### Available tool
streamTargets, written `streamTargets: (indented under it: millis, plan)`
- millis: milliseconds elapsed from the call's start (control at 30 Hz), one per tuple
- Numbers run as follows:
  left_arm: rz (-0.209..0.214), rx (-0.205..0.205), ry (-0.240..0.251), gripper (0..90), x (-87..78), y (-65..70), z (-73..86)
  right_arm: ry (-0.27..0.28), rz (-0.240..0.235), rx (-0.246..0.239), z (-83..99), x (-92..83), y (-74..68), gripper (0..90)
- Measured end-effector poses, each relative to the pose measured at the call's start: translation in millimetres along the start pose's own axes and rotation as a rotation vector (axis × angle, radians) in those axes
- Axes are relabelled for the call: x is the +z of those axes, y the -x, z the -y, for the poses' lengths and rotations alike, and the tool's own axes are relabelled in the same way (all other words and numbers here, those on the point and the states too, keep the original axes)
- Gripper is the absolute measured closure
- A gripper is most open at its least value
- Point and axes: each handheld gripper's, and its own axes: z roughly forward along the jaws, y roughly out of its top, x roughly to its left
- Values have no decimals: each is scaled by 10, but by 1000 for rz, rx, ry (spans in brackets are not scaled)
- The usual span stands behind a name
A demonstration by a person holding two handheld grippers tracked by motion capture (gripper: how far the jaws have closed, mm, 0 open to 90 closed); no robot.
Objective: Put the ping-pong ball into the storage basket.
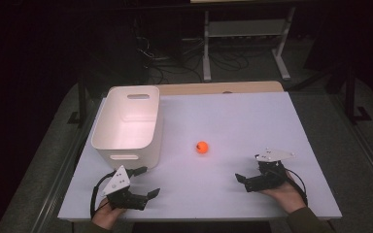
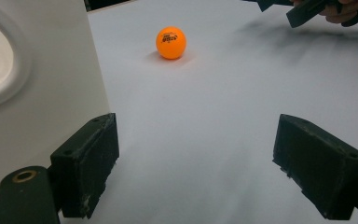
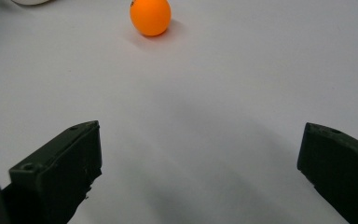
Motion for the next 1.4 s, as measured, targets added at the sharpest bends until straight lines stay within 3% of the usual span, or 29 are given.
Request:
streamTargets:
  millis: [1400]
  plan:
    - [1,-14,0,141,1,-14,-1,-12,-35,-16,-163,65,-28,0]
